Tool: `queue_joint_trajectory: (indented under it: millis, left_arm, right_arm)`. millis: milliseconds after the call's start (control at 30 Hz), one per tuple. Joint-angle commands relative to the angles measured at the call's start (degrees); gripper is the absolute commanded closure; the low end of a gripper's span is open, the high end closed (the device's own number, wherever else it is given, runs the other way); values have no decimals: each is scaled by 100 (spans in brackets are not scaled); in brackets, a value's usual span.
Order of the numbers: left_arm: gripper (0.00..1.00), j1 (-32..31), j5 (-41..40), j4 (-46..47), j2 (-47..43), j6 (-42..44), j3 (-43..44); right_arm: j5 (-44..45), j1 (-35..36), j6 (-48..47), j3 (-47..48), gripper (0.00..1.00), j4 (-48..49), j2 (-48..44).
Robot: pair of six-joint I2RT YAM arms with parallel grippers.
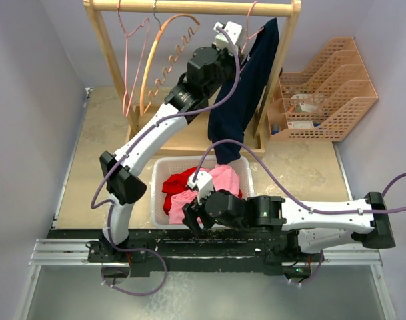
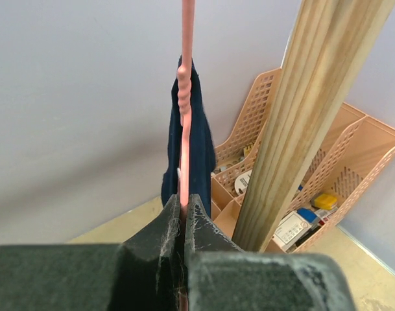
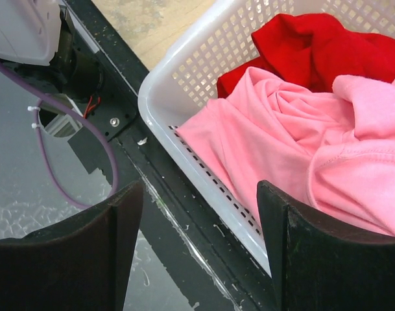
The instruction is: Remove the t-shirt from the hanger
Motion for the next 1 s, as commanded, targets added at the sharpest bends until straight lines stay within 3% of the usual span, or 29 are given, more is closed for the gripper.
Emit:
queue_joint_trajectory:
  millis: [0,233,533,767,967]
  left_arm:
    - [100,45,-213,710,-514,420,-129]
    - [100,220,-408,1237,-887,756,-237]
    - [100,474,-449,2035,-1601,963,-1136]
    - [100,482,-352,1880,-2209,1145,-1970]
    - [100,492,-332,1805,-2761,1122,-2941]
  right_arm:
    - [279,54,30,304,27,37,-163]
    - [408,63,-9,346,27,1,-133]
    - [971,63,214,427,27,-218,-158]
    - [1942,59,670,532,27,-554,-520]
    - [2484,63,259,785,27,-331,-882]
